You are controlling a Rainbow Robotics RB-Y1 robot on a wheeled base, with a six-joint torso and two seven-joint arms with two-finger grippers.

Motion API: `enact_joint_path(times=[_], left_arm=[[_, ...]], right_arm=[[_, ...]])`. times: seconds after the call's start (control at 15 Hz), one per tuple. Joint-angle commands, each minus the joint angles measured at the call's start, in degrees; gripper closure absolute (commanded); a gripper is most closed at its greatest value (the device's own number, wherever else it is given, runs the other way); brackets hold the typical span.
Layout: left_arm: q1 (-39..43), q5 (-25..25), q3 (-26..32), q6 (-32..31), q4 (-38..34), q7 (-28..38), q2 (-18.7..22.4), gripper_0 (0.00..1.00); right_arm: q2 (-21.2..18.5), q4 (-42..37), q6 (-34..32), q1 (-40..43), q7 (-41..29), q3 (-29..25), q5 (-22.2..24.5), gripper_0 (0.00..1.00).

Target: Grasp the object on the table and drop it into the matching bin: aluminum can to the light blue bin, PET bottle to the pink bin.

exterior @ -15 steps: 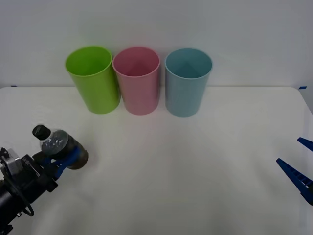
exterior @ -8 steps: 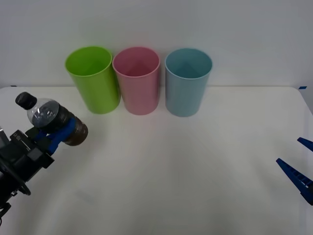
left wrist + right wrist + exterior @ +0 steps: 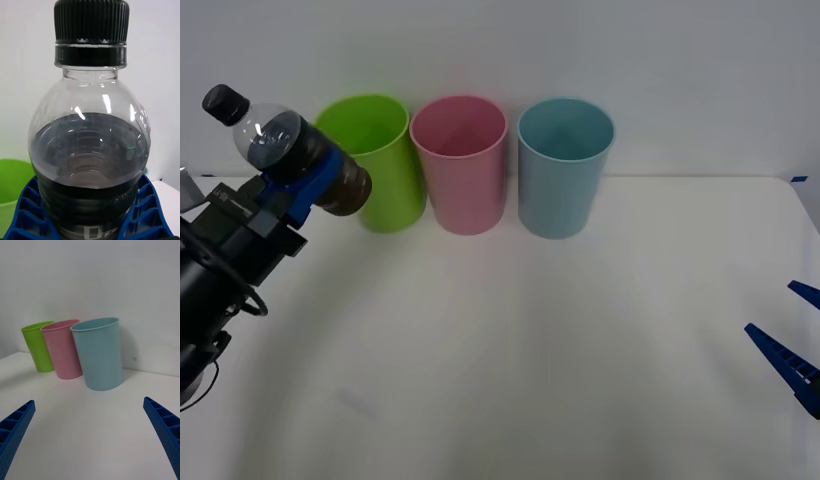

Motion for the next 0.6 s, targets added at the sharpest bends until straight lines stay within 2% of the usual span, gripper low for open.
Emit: enact_joint_path(times=[0.07,0.27,0.6], left_arm=[[-4.9,-2.3,-3.2,6.2,0.2,1.2,0.0,1.0],[-10.2,-4.6,-6.6,11.5,3.2,1.6,0.0,1.0],[-23.1,-7.8,-8.4,11.8,16.2,1.6,0.0,1.0]], right_arm=[[0.0,0.0,0.0,0.0,0.0,0.0,0.0,0.0],[0.0,0.0,0.0,0.0,0.0,0.0,0.0,0.0],[0.0,0.0,0.0,0.0,0.0,0.0,0.0,0.0]])
